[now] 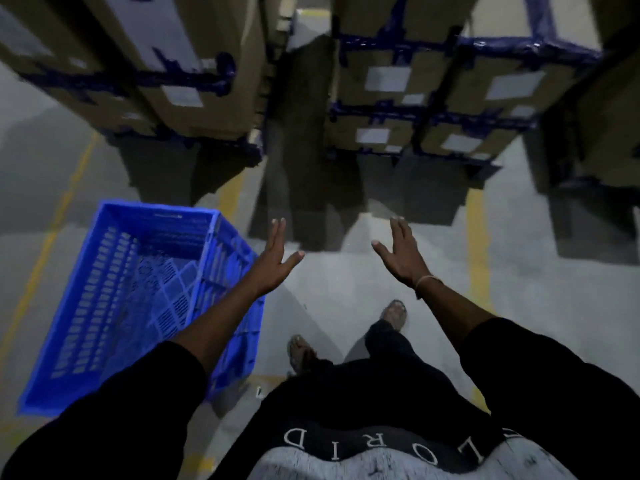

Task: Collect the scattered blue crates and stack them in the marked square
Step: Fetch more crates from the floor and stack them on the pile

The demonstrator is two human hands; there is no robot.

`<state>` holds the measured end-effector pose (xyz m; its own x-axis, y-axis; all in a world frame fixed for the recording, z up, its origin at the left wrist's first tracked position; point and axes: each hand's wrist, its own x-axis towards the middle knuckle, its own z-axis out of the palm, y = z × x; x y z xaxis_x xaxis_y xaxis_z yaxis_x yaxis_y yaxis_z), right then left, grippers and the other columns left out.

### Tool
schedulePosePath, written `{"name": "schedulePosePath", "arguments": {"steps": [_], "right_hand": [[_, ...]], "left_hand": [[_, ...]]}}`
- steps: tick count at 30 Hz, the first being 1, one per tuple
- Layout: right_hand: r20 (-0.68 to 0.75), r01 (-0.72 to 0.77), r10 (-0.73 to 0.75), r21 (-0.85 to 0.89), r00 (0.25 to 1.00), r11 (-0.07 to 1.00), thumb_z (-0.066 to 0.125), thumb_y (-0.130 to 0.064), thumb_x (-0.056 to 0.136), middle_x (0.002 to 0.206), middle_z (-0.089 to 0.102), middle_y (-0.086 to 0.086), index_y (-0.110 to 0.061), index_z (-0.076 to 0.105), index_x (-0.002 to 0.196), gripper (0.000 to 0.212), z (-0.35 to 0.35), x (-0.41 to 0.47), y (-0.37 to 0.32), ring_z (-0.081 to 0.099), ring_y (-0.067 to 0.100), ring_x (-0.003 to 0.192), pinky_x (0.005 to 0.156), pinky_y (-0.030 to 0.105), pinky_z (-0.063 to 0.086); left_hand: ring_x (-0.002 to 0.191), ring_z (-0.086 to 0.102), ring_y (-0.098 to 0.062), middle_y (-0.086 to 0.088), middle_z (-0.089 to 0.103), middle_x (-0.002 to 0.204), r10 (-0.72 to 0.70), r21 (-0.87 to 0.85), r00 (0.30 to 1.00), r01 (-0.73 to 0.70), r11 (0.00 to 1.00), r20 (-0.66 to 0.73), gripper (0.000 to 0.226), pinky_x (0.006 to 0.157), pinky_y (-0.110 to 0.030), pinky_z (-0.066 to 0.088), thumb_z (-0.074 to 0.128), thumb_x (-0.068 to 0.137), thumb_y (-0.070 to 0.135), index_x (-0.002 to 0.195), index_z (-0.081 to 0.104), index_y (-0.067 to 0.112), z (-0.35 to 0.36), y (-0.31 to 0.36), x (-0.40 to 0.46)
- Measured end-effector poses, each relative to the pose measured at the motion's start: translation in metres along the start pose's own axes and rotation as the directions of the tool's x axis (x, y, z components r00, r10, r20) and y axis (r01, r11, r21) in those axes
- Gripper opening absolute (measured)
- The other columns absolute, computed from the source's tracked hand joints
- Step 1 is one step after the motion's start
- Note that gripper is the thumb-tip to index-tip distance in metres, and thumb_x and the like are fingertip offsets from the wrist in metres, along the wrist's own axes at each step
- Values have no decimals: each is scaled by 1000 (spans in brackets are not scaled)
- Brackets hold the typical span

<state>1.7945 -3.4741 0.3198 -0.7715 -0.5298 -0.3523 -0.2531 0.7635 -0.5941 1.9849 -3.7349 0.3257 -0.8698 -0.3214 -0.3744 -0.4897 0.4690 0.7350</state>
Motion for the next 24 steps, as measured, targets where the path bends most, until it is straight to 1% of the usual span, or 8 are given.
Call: {"name": "schedulePosePath", "arguments": {"steps": [2, 4, 9, 13, 16, 18, 20, 24], "right_hand": [[-49, -78, 80, 39, 996, 996, 44, -58, 96, 166, 1, 3, -18, 9, 158, 81, -13, -18, 25, 3, 22, 153, 122, 40, 8], [-96, -151, 159, 82, 983, 985, 44, -60, 95, 166, 1, 1, -20, 9, 158, 82, -26, -35, 52, 4, 23, 152, 122, 42, 10], [-195, -285, 329, 225, 924, 932, 47, -58, 95, 166, 0, -3, -23, 10, 158, 81, -64, -78, 121, 4, 23, 152, 122, 43, 11], [-240, -369, 455, 330, 857, 869, 48, -59, 95, 166, -2, -3, -24, 10, 158, 82, -97, -116, 187, 2, 24, 153, 122, 47, 10], [-270, -410, 534, 403, 801, 818, 48, -58, 95, 166, -4, -5, -24, 8, 158, 82, -126, -148, 237, 0, 21, 153, 122, 46, 10], [-291, -440, 588, 440, 755, 783, 49, -56, 96, 166, -4, -4, -24, 9, 158, 80, -145, -171, 271, 1, 21, 152, 122, 45, 10], [-310, -464, 641, 482, 702, 743, 49, -57, 95, 165, -3, -6, -26, 10, 158, 80, -163, -194, 306, 2, 24, 152, 122, 45, 11], [-346, -484, 732, 574, 587, 660, 48, -60, 94, 165, -2, -8, -28, 10, 158, 81, -196, -238, 370, 3, 27, 152, 121, 47, 14]], "left_hand": [[152, -5, -8, 2, -15, 167, 43, -1, 998, -43, 999, 53, 89, 123, -33, 14, 53, 100, 47, 160, -7, 24, 14, 14, 14], [152, -3, -7, 4, -13, 168, 76, 19, 992, -78, 997, 104, 89, 122, -36, 19, 53, 99, 52, 160, -7, 28, 30, 31, 27], [151, -9, -2, 9, -9, 168, 178, 74, 958, -199, 977, 225, 88, 122, -28, 11, 51, 97, 57, 160, -4, 30, 81, 88, 59], [152, -7, -4, 9, -7, 168, 235, 94, 914, -280, 955, 332, 88, 125, -37, 8, 48, 96, 62, 160, -4, 32, 138, 146, 83], [154, 2, -9, 20, -7, 164, 261, 82, 868, -323, 943, 422, 88, 125, -45, 16, 47, 94, 68, 159, -3, 37, 189, 199, 99], [154, 10, -13, 19, -3, 165, 286, 83, 841, -362, 929, 460, 87, 124, -47, 21, 47, 94, 69, 159, -2, 37, 225, 234, 109], [154, 13, -14, 19, -2, 166, 325, 71, 806, -411, 909, 494, 88, 123, -47, 23, 47, 93, 70, 159, -2, 38, 265, 270, 120], [154, 12, -13, 30, -5, 158, 367, 27, 718, -473, 881, 591, 89, 123, -48, 24, 49, 91, 72, 157, -4, 44, 347, 337, 139]]}}
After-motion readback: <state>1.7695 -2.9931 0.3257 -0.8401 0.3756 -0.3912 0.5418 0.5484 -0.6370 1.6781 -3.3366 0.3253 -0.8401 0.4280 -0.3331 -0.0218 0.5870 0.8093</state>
